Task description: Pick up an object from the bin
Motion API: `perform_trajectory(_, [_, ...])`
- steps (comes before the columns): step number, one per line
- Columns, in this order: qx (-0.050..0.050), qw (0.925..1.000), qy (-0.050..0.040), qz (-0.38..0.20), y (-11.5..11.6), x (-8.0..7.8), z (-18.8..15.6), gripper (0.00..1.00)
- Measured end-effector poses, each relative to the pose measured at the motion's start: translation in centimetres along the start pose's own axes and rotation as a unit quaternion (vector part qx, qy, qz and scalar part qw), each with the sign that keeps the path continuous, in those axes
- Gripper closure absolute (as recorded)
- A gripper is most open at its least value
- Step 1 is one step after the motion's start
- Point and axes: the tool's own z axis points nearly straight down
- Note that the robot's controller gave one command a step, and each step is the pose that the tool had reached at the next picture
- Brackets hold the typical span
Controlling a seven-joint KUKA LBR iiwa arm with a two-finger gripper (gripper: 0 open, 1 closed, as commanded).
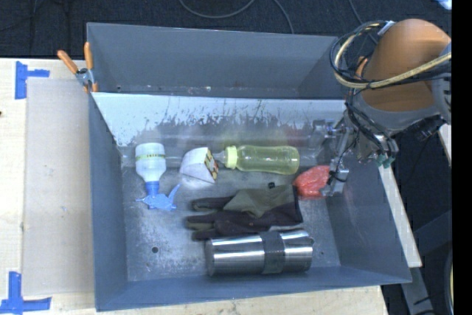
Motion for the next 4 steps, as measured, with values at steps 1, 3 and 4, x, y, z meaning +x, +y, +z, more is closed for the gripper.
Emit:
perform_trajectory(1, [0.001, 1.0000, -0.0038, -0.001, 0.0, -0.2, -0.5, 0.00])
perform_trajectory(3, [0.000, 1.0000, -0.0025, -0.004, 2.6, 1.6, 8.8, 0.00])
perform_trajectory(4, [0.000, 0.9996, -0.0006, 0.027, 4.6, 2.3, 11.6, 0.00])
